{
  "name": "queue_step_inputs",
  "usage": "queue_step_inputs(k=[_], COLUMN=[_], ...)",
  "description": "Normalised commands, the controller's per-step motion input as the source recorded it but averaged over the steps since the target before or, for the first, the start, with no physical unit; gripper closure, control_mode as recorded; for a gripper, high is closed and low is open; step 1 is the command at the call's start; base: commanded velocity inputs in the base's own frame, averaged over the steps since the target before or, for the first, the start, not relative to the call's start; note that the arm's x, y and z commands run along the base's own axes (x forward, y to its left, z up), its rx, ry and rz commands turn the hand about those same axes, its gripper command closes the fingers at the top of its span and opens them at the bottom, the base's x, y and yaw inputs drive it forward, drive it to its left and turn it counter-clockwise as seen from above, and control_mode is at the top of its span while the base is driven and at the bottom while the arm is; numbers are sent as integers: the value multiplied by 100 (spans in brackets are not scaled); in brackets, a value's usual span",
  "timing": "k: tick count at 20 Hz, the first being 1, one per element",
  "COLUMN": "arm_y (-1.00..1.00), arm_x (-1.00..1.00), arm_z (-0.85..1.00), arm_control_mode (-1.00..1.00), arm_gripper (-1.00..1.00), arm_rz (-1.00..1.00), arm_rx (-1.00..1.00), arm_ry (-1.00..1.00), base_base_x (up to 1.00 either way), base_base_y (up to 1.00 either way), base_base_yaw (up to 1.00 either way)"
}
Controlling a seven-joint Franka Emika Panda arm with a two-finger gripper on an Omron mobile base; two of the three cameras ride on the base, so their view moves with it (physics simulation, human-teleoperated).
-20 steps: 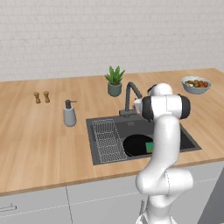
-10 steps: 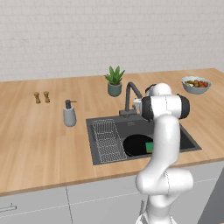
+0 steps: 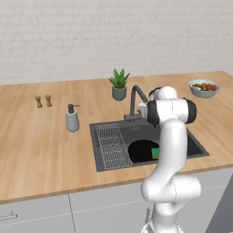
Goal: Pick the pan and sponge and place them into the sink. Then turn on the water.
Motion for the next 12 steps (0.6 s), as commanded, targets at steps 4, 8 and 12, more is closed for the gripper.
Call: queue_step_inputs(k=[4,8,12], arm_y=[0,0,0], arm_x=[31,35,19], arm_z=[-26,-31,-28], arm_control_mode=[-100,-100,-100], arm_gripper=[100,100,100], arm_rz=[7,10,8], arm_rx=[5,7,16], arm_ry=[0,0,0], base_base_x=[0,0,0], base_base_y=[0,0,0], base_base_yaw=[0,0,0])
